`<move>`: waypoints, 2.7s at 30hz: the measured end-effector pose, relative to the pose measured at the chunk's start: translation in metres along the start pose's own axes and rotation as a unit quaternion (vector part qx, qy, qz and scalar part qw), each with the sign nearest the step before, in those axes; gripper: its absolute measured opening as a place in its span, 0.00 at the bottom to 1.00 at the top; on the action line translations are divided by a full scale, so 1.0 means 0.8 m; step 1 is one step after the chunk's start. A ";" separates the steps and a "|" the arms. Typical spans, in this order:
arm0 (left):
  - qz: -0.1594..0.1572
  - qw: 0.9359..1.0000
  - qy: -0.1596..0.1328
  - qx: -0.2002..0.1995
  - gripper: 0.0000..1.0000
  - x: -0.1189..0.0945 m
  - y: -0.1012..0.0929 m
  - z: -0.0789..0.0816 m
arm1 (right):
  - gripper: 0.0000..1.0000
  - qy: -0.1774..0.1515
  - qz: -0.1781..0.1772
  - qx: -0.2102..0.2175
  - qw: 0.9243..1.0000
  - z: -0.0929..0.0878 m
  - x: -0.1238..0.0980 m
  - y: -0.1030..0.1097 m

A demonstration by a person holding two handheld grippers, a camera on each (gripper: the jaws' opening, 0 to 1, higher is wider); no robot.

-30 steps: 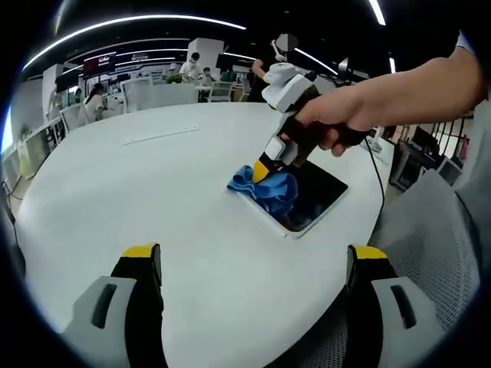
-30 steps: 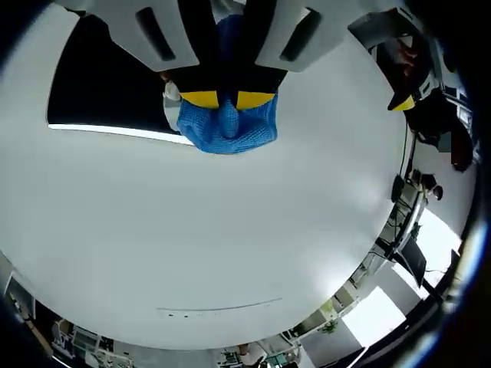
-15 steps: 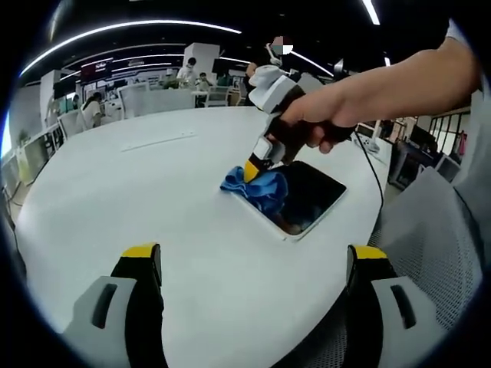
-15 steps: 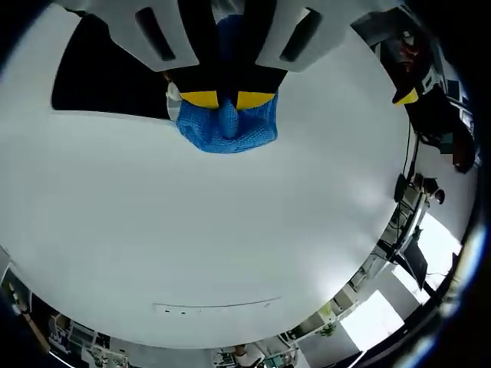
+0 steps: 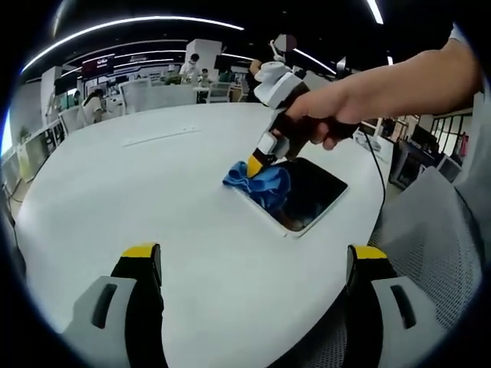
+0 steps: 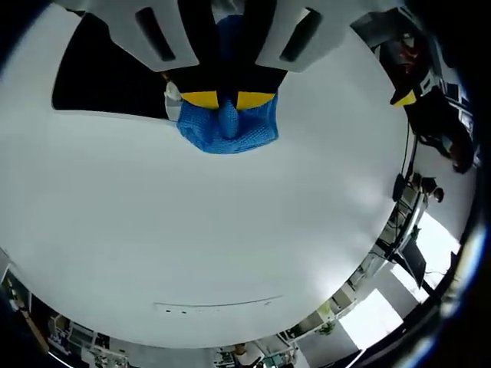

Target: Wipe the mirror surface with the cleaning cloth until all visible marks leave the cleaned area.

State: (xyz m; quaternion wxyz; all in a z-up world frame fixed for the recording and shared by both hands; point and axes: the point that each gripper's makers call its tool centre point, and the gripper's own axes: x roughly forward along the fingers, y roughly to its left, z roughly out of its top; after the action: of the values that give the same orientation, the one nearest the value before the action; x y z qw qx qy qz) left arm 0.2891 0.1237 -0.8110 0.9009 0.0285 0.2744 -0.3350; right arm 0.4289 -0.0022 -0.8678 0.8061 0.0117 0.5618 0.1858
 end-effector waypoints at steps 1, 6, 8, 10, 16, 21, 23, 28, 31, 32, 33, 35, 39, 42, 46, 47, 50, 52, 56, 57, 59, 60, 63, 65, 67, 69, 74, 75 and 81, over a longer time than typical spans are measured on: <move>0.000 1.000 0.001 0.000 0.99 0.000 0.000 0.000 | 0.00 0.000 -0.001 0.002 1.000 0.000 0.000 -0.003; -0.001 1.000 0.003 0.001 0.99 0.000 -0.001 -0.001 | 0.00 -0.001 -0.004 0.003 1.000 -0.002 -0.002 -0.011; -0.001 1.000 0.005 0.000 0.99 0.000 -0.001 -0.002 | 0.00 -0.002 -0.004 0.004 1.000 -0.001 -0.001 -0.015; -0.002 1.000 0.006 0.001 0.99 0.001 -0.001 -0.003 | 0.00 -0.002 -0.005 0.006 1.000 -0.001 -0.002 -0.019; -0.002 1.000 0.008 -0.001 0.99 0.000 -0.002 -0.004 | 0.00 -0.003 -0.006 0.010 1.000 -0.003 -0.005 -0.028; -0.002 1.000 0.008 -0.001 0.99 0.000 -0.001 -0.004 | 0.00 -0.004 -0.009 0.011 1.000 -0.004 -0.007 -0.035; 0.000 1.000 0.007 -0.002 0.99 -0.001 0.000 -0.003 | 0.00 -0.004 -0.011 0.011 1.000 -0.004 -0.008 -0.039; 0.001 1.000 0.007 -0.002 0.99 -0.001 0.000 -0.003 | 0.00 -0.005 -0.016 0.014 1.000 -0.006 -0.011 -0.048; 0.001 1.000 0.007 -0.002 0.99 -0.001 0.001 -0.004 | 0.00 -0.005 -0.018 0.016 1.000 -0.007 -0.013 -0.053; 0.001 1.000 0.007 -0.002 0.99 -0.001 0.001 -0.004 | 0.00 -0.005 -0.019 0.016 1.000 -0.007 -0.013 -0.055; 0.001 1.000 0.007 -0.002 0.99 -0.001 0.001 -0.004 | 0.00 -0.005 -0.020 0.016 1.000 -0.008 -0.013 -0.056; 0.001 1.000 0.007 -0.002 0.99 -0.001 0.000 -0.003 | 0.00 -0.005 -0.021 0.017 1.000 -0.008 -0.013 -0.058; 0.001 1.000 0.007 -0.001 0.99 -0.001 0.000 -0.003 | 0.00 -0.005 -0.023 0.019 1.000 -0.008 -0.014 -0.061; 0.002 1.000 0.008 -0.002 0.99 -0.001 0.001 -0.004 | 0.00 -0.006 -0.022 0.021 1.000 -0.009 -0.015 -0.060; 0.003 1.000 0.008 -0.002 0.99 -0.001 0.002 -0.004 | 0.00 -0.007 -0.025 0.021 0.999 -0.009 -0.016 -0.060; 0.004 1.000 0.008 -0.002 0.99 -0.001 0.002 -0.004 | 0.00 -0.007 -0.025 0.021 0.999 -0.010 -0.016 -0.059; 0.003 1.000 0.009 0.000 0.99 -0.001 0.002 -0.005 | 0.00 -0.010 -0.026 0.021 0.999 -0.011 -0.018 -0.058; 0.003 1.000 0.009 0.001 0.99 -0.001 0.002 -0.005 | 0.00 -0.015 -0.028 0.020 0.999 -0.011 -0.018 -0.058; 0.004 1.000 0.010 0.001 0.99 -0.001 0.002 -0.004 | 0.00 -0.017 -0.030 0.019 0.999 -0.015 -0.018 -0.056; 0.003 1.000 0.010 0.002 0.99 -0.001 0.001 -0.004 | 0.00 -0.017 -0.031 0.019 0.999 -0.016 -0.019 -0.055; 0.004 1.000 0.011 0.003 0.99 -0.001 0.001 -0.005 | 0.00 -0.017 -0.031 0.019 0.999 -0.019 -0.019 -0.055; 0.004 1.000 0.010 0.003 0.99 -0.001 0.002 -0.005 | 0.00 -0.017 -0.031 0.019 0.999 -0.020 -0.020 -0.054; 0.004 1.000 0.010 0.003 0.99 -0.001 0.001 -0.005 | 0.00 -0.017 -0.030 0.019 0.999 -0.027 -0.021 -0.052; 0.004 1.000 0.011 0.005 0.99 -0.001 0.001 -0.004 | 0.00 -0.016 -0.030 0.019 0.999 -0.031 -0.022 -0.051; 0.004 1.000 0.010 0.005 0.99 -0.001 0.001 -0.004 | 0.00 -0.016 -0.030 0.019 0.999 -0.036 -0.025 -0.049; 0.005 1.000 0.009 0.006 0.99 -0.001 0.002 -0.004 | 0.00 -0.017 -0.030 0.019 0.999 -0.042 -0.027 -0.047; 0.004 1.000 0.009 0.009 0.99 -0.001 0.001 -0.004 | 0.00 -0.017 -0.030 0.019 0.999 -0.053 -0.031 -0.043; 0.005 1.000 0.009 0.009 0.99 -0.001 0.001 -0.004 | 0.00 -0.017 -0.030 0.019 0.999 -0.055 -0.031 -0.043; 0.004 1.000 0.008 0.012 0.99 -0.001 0.001 -0.003 | 0.00 -0.018 -0.027 0.021 0.999 -0.069 -0.037 -0.038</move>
State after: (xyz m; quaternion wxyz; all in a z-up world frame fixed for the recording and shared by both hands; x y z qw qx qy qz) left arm 0.2878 0.1251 -0.8126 0.8997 0.0436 0.2775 -0.3341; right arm 0.3785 -0.0505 -0.8688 0.8204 0.0164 0.5510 0.1517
